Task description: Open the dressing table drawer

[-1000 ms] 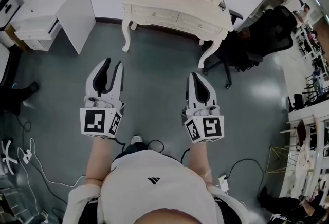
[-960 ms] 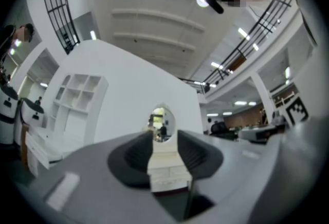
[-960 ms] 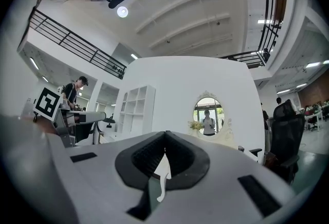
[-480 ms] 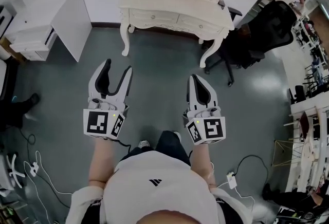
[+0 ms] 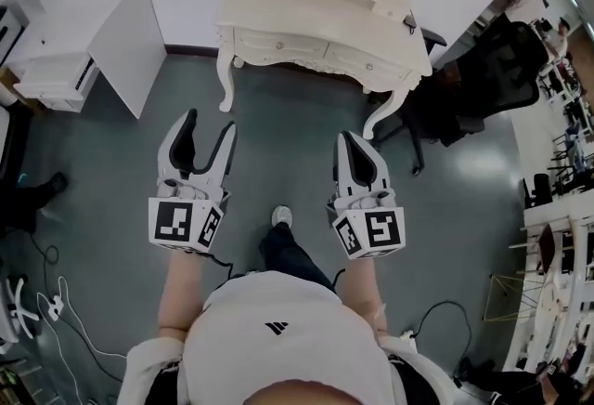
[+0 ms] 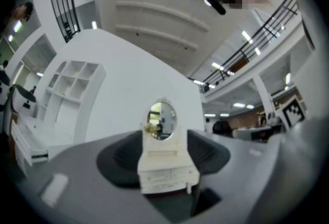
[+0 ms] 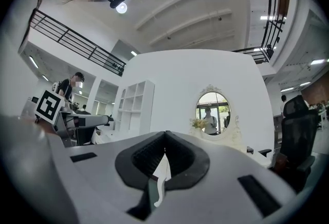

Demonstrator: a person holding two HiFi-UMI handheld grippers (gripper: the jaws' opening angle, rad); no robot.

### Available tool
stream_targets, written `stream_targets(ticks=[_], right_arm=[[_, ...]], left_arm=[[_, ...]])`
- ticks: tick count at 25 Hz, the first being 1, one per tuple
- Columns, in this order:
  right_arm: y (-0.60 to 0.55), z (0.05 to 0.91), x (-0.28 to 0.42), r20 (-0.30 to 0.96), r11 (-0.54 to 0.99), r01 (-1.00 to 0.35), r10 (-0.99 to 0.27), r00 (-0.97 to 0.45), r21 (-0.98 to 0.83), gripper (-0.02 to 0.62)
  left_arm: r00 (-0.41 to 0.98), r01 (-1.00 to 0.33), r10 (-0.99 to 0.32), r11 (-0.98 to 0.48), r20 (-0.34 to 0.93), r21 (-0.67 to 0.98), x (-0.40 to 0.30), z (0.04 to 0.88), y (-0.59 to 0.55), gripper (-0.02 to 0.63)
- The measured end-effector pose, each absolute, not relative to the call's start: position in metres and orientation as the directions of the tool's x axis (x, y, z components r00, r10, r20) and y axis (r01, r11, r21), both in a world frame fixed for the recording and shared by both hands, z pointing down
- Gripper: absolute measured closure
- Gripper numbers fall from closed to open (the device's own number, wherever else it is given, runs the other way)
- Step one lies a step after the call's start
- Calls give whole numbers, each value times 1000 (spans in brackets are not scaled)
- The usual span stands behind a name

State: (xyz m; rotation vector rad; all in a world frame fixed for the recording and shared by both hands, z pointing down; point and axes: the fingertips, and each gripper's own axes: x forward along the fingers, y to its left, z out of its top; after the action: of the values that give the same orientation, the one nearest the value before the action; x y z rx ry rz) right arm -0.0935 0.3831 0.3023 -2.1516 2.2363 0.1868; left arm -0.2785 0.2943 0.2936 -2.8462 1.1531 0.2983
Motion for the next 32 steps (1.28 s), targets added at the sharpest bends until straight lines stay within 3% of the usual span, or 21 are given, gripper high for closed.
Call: stream_targets(ticks=[8, 20, 32], right_arm=[[289, 285, -44, -113, 116, -990, -986, -125, 76, 601], [203, 293, 53, -118, 136, -990, -983, -138, 29, 601], [159, 310, 79, -108, 150, -989, -983, -148, -5, 601]], left_arm=[[643, -752, -740, -659, -200, 21, -235, 278, 215, 344], [617, -773, -760, -634, -205, 25, -143, 275, 134, 344], [602, -790, -780, -613, -171, 12, -119, 291, 88, 345]])
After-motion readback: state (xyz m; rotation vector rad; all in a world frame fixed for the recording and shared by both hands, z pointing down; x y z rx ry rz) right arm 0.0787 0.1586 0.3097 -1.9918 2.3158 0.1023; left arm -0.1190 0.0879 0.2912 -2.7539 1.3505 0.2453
